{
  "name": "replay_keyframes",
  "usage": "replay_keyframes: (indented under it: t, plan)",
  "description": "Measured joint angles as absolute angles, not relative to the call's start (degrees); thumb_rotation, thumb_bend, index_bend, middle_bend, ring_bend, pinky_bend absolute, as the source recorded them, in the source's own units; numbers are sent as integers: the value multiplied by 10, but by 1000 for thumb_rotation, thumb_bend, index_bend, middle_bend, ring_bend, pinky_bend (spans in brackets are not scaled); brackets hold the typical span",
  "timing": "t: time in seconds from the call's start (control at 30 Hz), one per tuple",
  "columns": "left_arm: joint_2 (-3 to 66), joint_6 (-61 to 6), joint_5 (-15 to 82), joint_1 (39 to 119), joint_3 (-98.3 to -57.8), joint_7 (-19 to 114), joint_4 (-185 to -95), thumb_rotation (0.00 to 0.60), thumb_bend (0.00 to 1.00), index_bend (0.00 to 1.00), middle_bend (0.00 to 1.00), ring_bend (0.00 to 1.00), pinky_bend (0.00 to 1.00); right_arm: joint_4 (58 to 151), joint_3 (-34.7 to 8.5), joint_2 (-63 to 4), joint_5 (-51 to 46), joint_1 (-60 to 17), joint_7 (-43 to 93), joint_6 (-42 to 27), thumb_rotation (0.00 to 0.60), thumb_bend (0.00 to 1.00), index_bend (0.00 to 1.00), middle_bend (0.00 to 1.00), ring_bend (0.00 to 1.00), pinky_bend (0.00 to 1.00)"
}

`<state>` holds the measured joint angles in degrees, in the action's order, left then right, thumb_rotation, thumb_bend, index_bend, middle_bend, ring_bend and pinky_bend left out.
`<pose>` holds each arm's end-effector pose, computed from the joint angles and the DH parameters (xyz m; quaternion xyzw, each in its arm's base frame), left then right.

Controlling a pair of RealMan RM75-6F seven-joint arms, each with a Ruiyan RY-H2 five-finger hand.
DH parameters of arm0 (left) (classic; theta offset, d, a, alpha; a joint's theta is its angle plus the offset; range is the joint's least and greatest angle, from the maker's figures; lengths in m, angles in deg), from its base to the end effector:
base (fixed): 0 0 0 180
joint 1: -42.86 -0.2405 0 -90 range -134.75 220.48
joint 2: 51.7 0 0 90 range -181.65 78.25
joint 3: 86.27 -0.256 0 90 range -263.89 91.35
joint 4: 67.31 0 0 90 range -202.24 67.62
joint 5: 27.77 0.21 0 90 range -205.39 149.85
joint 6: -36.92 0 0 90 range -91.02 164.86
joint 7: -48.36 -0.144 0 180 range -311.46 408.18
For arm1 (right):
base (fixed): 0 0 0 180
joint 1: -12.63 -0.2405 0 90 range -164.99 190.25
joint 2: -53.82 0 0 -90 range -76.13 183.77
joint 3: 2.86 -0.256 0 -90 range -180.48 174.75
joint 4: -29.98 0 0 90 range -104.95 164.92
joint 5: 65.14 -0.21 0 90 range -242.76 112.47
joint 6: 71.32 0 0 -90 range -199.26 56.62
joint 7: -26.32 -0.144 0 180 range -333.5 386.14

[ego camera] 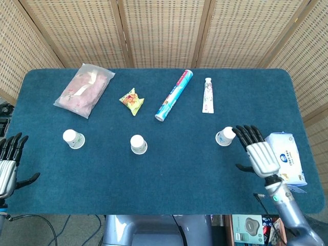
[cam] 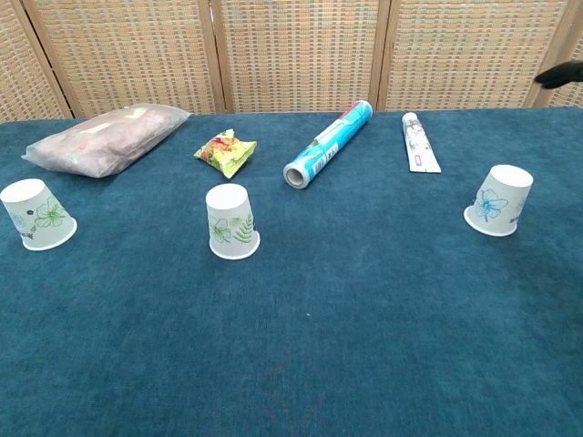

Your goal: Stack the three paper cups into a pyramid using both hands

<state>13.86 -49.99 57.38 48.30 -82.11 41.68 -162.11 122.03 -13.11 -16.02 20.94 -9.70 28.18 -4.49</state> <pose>-0.2967 0.1877 0.1554 -0.5912 -0.3588 -0.3914 0.6071 -0.2307 -0.2866 0.1042 0.6848 -0.3587 0.4304 0.4659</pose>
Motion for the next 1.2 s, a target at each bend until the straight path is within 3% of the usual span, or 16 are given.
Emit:
replay_keyframes:
  t: [0.17,0.43,0.7,0.93,1.2]
  plan:
    - [143,-492,563,487,-818,408,-1619,600,176,0,0,0,0,1165,-150,-194,162,-166,260,-149,600,131,171,233,113,219]
    - [145,-485,553,489,-816,403,-1618,600,176,0,0,0,0,1068,-164,-257,81,-227,309,-218,600,194,213,294,178,326]
    - [146,-476,537,493,-811,403,-1615,600,177,0,0,0,0,975,-159,-312,33,-257,378,-239,600,265,289,385,272,447]
    - [146,-469,529,497,-808,401,-1612,600,177,0,0,0,0,926,-157,-340,13,-268,391,-240,600,357,453,548,435,595]
    - [148,-464,525,499,-809,398,-1612,600,176,0,0,0,0,956,-154,-330,26,-271,378,-231,600,369,464,568,453,600]
